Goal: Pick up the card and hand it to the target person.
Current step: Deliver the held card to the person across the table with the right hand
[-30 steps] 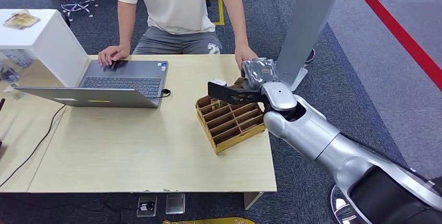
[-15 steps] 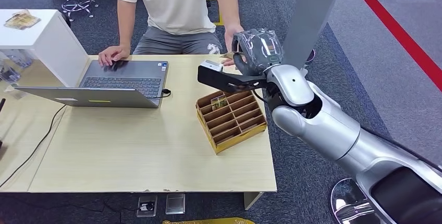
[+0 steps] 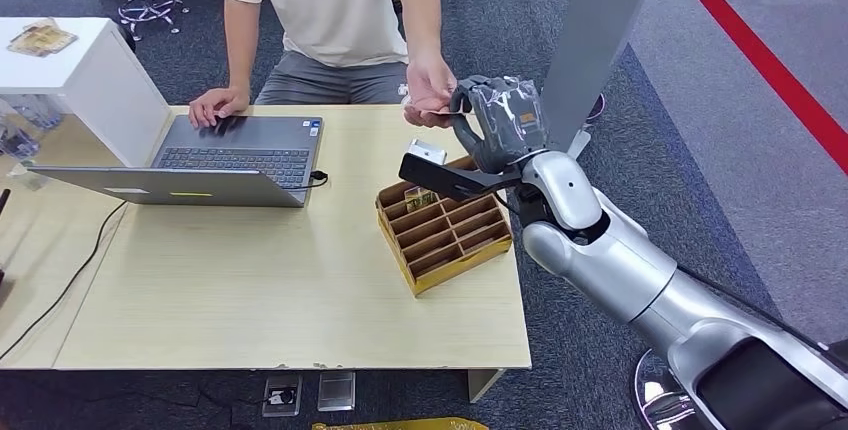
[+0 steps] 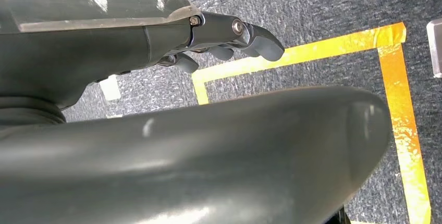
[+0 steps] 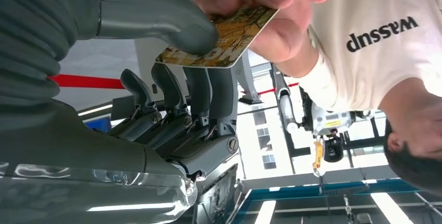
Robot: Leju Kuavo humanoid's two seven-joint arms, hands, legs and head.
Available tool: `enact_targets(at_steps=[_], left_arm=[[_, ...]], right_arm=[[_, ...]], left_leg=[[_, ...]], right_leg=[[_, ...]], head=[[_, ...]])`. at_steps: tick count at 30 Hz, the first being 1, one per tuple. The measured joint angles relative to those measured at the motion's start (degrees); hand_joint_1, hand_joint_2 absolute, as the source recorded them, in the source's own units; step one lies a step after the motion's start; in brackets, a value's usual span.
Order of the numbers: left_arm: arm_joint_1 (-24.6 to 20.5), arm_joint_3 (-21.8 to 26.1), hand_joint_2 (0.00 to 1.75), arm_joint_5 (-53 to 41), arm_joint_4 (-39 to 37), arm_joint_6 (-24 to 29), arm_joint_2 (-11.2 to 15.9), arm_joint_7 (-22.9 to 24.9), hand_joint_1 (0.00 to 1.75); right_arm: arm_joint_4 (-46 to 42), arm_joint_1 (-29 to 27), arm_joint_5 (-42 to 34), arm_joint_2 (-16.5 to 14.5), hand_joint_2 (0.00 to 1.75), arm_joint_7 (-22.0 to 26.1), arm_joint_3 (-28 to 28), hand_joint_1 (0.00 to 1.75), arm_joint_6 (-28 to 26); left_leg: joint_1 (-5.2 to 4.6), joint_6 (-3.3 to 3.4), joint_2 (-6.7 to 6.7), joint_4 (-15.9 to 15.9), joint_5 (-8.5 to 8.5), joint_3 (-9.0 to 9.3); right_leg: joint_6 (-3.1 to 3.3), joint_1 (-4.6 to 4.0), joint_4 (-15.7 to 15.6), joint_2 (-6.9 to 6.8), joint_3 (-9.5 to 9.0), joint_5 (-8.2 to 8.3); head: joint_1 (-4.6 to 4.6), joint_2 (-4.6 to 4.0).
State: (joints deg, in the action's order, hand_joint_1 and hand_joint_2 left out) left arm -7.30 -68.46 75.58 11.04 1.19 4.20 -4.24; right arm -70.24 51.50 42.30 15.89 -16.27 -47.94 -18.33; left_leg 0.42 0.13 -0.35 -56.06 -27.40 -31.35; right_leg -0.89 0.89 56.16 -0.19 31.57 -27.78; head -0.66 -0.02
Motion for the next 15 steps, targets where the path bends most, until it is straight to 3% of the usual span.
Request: enact_targets(at_steps=[8, 12, 15], left_arm=[[-0.3, 0.0, 0.00, 0.0, 0.0, -0.5, -0.1, 0.0, 0.00], [-0.4, 0.0, 1.75, -0.1, 0.0, -0.6, -0.1, 0.0, 0.00], [-0.4, 0.0, 1.75, -0.3, 0.0, -0.8, -0.1, -0.2, 0.00]], right_arm=[[3.7, -1.9, 1.7, -0.5, 1.75, 0.8, 0.9, 1.47, -2.1], [5.1, -2.4, 1.5, -0.8, 1.75, 1.5, 1.4, 0.00, -2.8], [5.7, -3.1, 0.0, -1.1, 1.75, 2.6, 1.8, 0.00, -3.4]], left_leg=[[0.00, 0.00, 0.00, 0.0, 0.00, 0.00], [0.00, 0.00, 0.00, 0.0, 0.00, -0.01], [0.00, 0.00, 0.00, 0.0, 0.00, -0.01]], right_leg=[[0.00, 0.00, 0.0, 0.00, 0.00, 0.00], [0.00, 0.00, 0.0, 0.00, 0.00, 0.00], [0.00, 0.00, 0.0, 0.00, 0.00, 0.00]], head=[[-0.02, 0.01], [-0.04, 0.00], [-0.06, 0.00]])
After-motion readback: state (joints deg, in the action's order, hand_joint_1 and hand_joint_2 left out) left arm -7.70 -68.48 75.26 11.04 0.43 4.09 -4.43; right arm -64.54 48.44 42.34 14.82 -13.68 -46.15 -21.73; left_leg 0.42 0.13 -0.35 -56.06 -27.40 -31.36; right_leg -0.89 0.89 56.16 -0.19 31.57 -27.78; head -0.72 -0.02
